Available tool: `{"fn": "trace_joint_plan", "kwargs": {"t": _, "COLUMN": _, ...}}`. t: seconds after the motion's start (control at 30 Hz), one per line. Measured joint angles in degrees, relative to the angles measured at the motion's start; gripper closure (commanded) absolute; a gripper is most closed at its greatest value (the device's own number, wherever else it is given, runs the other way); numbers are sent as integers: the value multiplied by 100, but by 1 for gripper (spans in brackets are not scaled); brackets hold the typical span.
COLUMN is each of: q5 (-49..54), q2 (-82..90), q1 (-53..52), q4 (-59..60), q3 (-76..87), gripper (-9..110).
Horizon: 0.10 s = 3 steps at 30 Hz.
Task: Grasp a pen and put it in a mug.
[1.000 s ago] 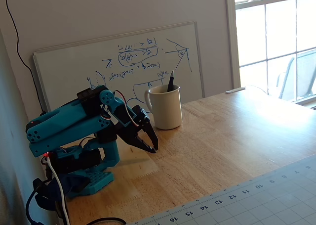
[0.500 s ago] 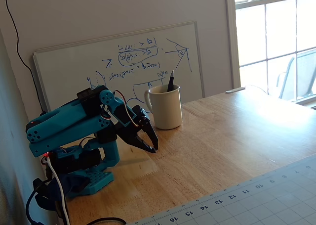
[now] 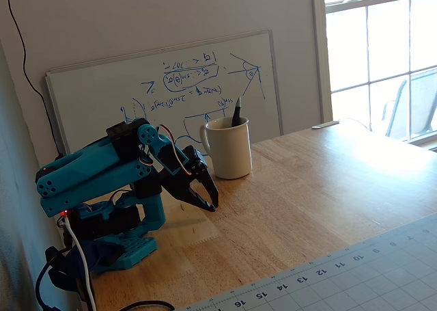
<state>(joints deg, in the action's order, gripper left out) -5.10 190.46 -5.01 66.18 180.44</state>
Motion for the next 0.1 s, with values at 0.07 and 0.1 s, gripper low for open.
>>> {"fn": "trace_joint_plan", "kwargs": {"t": 0.07, "q5": 0, "q2": 0, "q1": 0, "q4": 0, "q3": 0, "gripper": 101}}
{"fn": "trace_joint_plan", "kwargs": {"t": 0.1, "q5": 0, "q2": 0, "q1": 0, "q4": 0, "q3": 0, "gripper": 101}}
